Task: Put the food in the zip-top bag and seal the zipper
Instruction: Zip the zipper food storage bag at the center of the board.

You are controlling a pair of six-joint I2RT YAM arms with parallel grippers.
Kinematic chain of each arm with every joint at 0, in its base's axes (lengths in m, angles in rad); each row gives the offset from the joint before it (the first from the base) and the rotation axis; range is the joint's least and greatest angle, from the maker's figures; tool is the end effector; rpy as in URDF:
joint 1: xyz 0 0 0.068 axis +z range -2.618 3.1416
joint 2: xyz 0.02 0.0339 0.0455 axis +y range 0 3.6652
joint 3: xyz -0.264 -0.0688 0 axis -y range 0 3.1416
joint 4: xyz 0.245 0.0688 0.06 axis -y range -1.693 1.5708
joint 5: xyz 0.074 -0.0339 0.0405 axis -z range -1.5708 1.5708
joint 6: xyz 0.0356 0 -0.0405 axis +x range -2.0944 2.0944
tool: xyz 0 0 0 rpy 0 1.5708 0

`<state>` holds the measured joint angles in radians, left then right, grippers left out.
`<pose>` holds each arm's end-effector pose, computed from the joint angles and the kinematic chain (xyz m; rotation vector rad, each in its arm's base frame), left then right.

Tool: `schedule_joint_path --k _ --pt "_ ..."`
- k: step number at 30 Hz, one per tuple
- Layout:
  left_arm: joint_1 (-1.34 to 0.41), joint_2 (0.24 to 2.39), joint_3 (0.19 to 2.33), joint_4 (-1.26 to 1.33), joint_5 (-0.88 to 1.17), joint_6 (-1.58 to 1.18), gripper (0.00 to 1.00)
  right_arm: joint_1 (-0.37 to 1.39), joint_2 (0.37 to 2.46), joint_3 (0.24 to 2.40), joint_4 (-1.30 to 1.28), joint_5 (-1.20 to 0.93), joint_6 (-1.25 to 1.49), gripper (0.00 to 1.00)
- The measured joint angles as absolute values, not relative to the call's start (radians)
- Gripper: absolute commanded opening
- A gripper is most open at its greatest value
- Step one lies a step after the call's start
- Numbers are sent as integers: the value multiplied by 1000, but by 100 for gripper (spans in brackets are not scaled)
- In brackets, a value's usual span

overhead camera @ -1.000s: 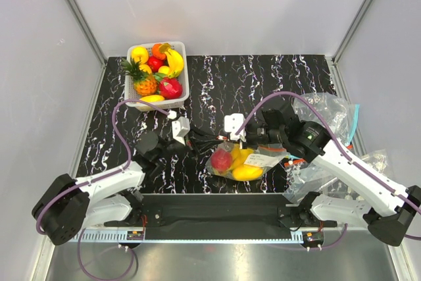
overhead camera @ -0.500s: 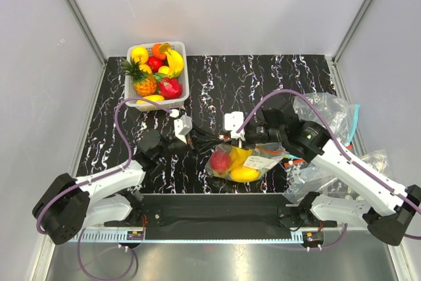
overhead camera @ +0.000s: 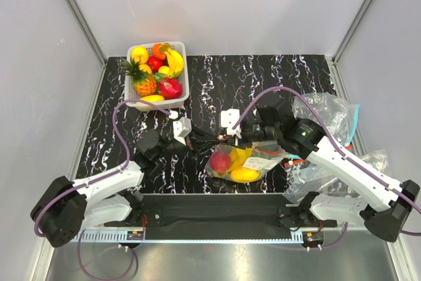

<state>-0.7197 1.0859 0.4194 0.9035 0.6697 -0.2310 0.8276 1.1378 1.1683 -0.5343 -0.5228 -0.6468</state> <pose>0.1551 -0.1654 0.2667 0.9211 1.1855 -1.2230 0.1521 0.1918 0.3700 -1.6092 1.2931 0.6520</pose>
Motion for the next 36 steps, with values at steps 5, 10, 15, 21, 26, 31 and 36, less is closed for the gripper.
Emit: schedule_joint_path --k 5,10,15,21,26,31,36 --pt "-720 1086 419 888 670 -224 0 828 1151 1174 -521 -527 -642 36" --pt "-720 1086 419 878 670 -217 0 828 1156 1174 -519 -534 -637 20" --pt "-720 1078 419 865 669 -215 0 828 1156 1175 -521 -535 -638 7" --pt "-720 1034 408 853 656 -214 0 829 1156 1182 -519 -535 -634 1" --pt "-721 989 382 853 636 -215 0 833 1156 1185 -518 -534 -622 1" --pt "-722 929 343 853 585 -217 0 833 1156 1185 -520 -517 -603 0" --pt "-721 863 304 853 521 -221 0 833 1143 1180 -520 -505 -583 0"
